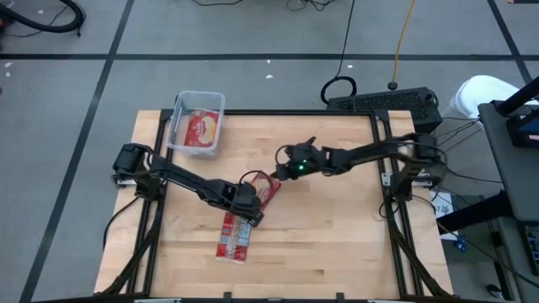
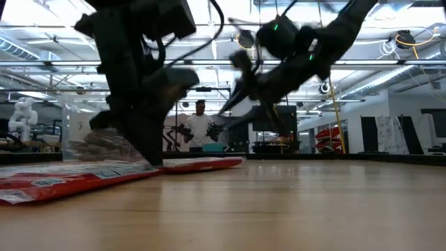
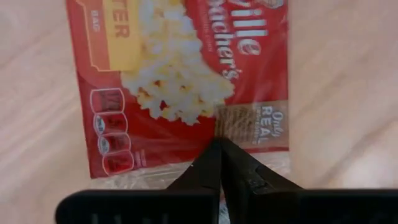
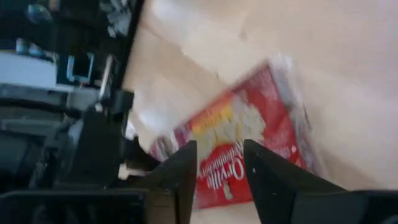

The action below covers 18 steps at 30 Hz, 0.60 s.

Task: Sort popcorn bags into baskets
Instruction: Put the red popcorn bag into the transparent container

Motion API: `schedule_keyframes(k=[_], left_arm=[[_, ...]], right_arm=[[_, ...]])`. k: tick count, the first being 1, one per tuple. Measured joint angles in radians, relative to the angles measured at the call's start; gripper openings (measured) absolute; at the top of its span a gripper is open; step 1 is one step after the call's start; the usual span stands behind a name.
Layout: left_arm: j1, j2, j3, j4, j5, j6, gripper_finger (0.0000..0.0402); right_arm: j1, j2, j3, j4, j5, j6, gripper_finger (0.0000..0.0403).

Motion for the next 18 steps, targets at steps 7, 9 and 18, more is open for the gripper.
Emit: schedule_keyframes(k=[7,9,18], left_arm=[[0.035,0.060,0.006,0.016,0.016,0.065,0.0026],[0.055,0.059,0.006,0.014,0.024,0.117,0.0024],[0.197,-0.007,-0.003,-0.051,-0.028,0.229,0.0007]], right_arm=[[0.011,0.118,0.004,-0.037,-0.030,0.002,0.0052],[0.023,0.115,0.004,-0.083,-0.053,-0.005,0.0034],[0.178,0.008,0.003,-0.210,-0.142,0.074,0.0002]])
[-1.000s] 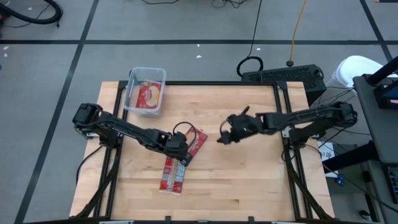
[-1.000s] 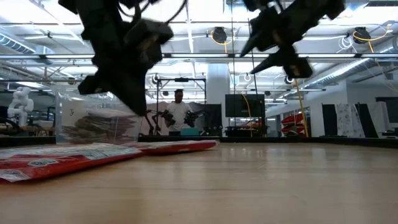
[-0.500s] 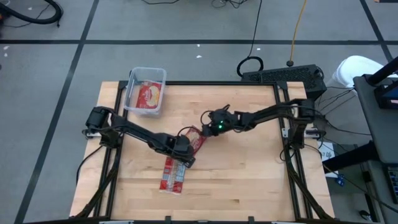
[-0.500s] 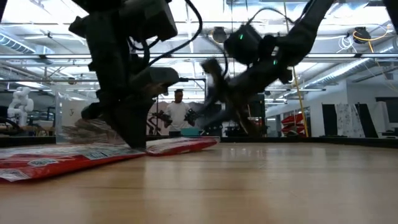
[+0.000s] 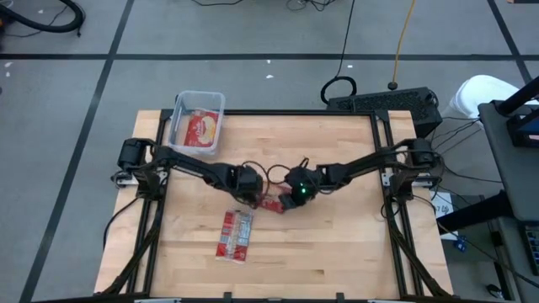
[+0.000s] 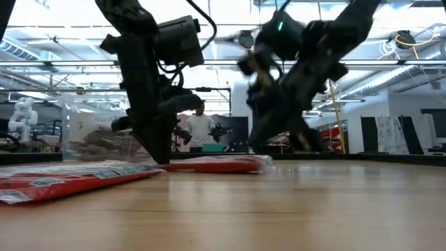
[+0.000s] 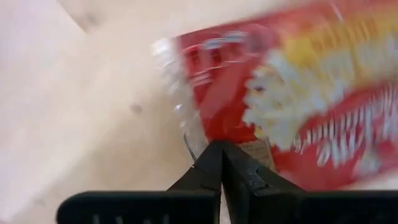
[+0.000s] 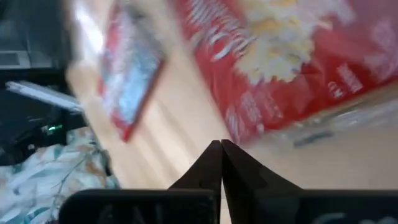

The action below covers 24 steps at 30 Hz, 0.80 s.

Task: Sort popcorn bags into baskets
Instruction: Put the red popcorn bag into the transparent container

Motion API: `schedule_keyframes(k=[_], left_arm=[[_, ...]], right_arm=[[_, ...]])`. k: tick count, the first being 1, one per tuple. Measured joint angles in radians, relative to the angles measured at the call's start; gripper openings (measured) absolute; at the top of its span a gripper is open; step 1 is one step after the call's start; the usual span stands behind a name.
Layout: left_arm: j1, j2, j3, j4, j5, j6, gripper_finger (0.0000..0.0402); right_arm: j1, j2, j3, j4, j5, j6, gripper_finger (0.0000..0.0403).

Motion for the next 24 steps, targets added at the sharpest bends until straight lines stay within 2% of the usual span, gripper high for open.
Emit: schedule_keyframes(k=[5,10,14,18,24], left_arm=[[0.070,-0.055,0.000,0.003,0.042,-0.023,0.0028],[0.062,-0.120,0.001,0.005,0.108,-0.143,0.0032],[0.007,-0.136,0.002,0.034,0.115,-0.287,0.0033],[-0.058,-0.133,0.002,0.061,0.116,-0.395,0.0033],[-0.120,-0.127,0.002,0.062,0.073,-0.475,0.0033]], right_arm=[[0.043,-0.105,0.000,-0.040,0.124,0.051,0.0008],[-0.016,-0.172,0.001,-0.131,0.167,0.018,0.0025],[-0.082,-0.159,0.000,-0.152,0.138,-0.031,0.0055],[-0.129,-0.121,0.001,-0.150,0.060,-0.082,0.0098],[-0.159,-0.039,0.001,-0.142,-0.009,-0.154,0.0172]])
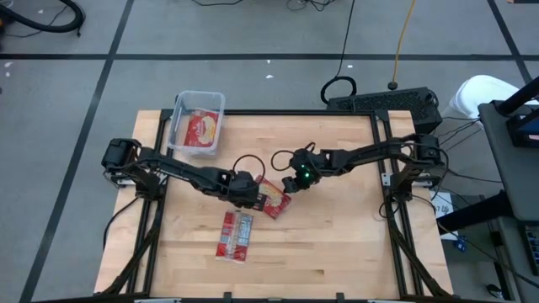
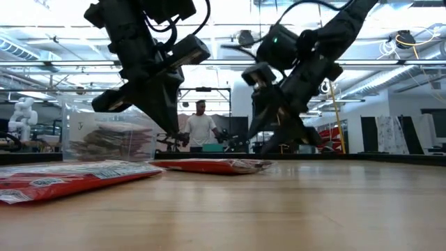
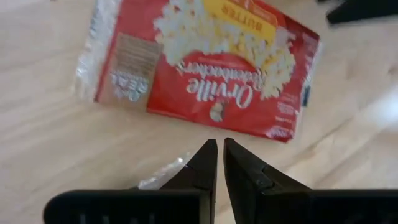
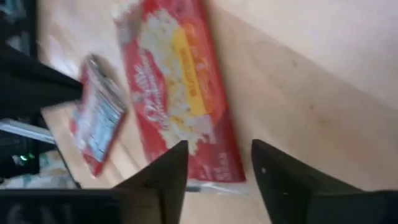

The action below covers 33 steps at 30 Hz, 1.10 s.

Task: Sort popcorn bags into baskets
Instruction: Put the red popcorn bag into the transparent container

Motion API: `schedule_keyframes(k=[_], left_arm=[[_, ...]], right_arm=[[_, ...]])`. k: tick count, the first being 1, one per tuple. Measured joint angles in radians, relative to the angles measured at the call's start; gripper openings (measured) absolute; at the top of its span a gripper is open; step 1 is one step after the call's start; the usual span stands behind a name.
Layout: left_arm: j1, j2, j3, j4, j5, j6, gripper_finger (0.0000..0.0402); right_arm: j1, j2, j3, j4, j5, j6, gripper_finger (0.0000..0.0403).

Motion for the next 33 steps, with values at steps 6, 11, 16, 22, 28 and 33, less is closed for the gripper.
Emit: schedule_keyframes(k=[6,11,16,22,28,33], left_arm=[[0.024,0.017,-0.014,0.006,-0.056,0.000,0.0033],[0.058,0.062,-0.036,0.051,-0.034,0.009,0.0033],[0.077,0.124,-0.040,0.124,0.032,0.017,0.0033],[0.080,0.161,-0.039,0.212,0.076,0.013,0.0033],[0.093,0.132,-0.043,0.205,0.094,0.033,0.0033],[0.102,0.032,-0.043,0.188,0.113,0.070,0.0033]], right_arm=[[0.008,0.069,0.000,0.059,-0.013,-0.026,0.0239],[0.038,0.091,0.002,0.107,-0.012,-0.022,0.0265],[0.064,0.096,0.000,0.143,-0.021,-0.016,0.0254],[0.074,0.099,-0.002,0.169,-0.040,-0.014,0.0179],[0.072,0.088,-0.001,0.191,-0.092,-0.010,0.0046],[0.072,0.037,-0.001,0.173,-0.118,-0.019,0.0019]])
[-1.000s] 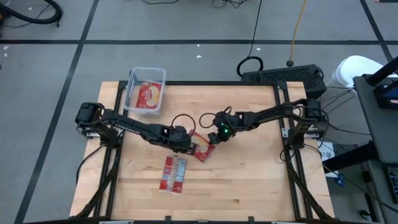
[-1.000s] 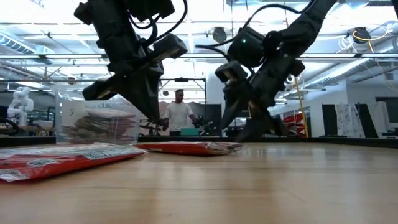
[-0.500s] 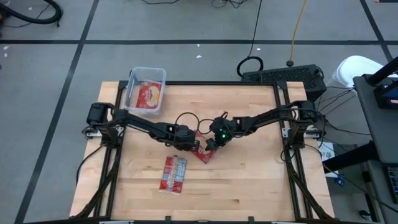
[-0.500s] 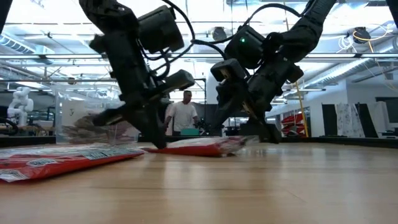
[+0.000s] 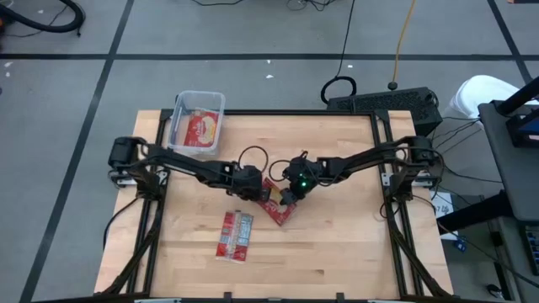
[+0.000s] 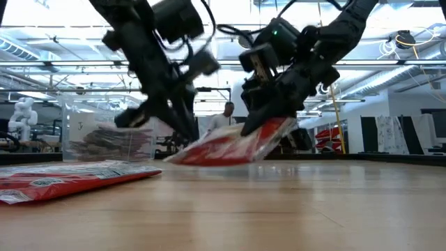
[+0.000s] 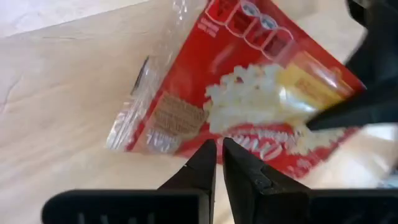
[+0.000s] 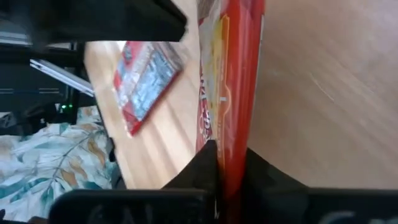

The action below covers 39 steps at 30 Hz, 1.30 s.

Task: Sort popcorn bags into baskets
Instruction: Put the red popcorn bag into the transparent container

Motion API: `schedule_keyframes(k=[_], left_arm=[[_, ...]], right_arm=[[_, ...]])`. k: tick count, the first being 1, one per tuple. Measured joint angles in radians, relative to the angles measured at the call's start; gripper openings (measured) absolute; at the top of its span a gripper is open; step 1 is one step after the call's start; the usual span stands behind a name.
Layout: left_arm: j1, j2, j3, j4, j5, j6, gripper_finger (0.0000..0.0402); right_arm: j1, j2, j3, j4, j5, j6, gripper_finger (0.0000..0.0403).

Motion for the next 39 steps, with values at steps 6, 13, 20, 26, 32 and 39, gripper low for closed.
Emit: schedule_keyframes(k=[6,13,20,26,32,39], left_arm=[[-0.002,-0.146,0.000,-0.015,-0.022,0.015,0.0033],[-0.032,-0.311,0.000,0.002,-0.167,0.018,0.0033],[-0.052,-0.415,0.001,0.116,-0.274,0.038,0.0093],[-0.052,-0.415,0.002,0.313,-0.285,0.049,0.0214],[-0.043,-0.374,0.001,0.424,-0.292,0.064,0.0309],[-0.039,-0.343,0.001,0.513,-0.347,0.125,0.0330]], right_arm=[[-0.007,-0.115,-0.001,-0.075,0.004,-0.007,0.0019],[-0.015,-0.313,-0.001,-0.158,0.065,-0.008,0.0010],[-0.015,-0.524,0.000,-0.202,0.228,0.001,0.0012],[-0.015,-0.642,0.000,-0.194,0.317,0.010,0.0012],[-0.015,-0.670,0.000,-0.098,0.348,0.035,0.0012],[0.008,-0.652,-0.001,-0.001,0.391,0.076,0.0013]])
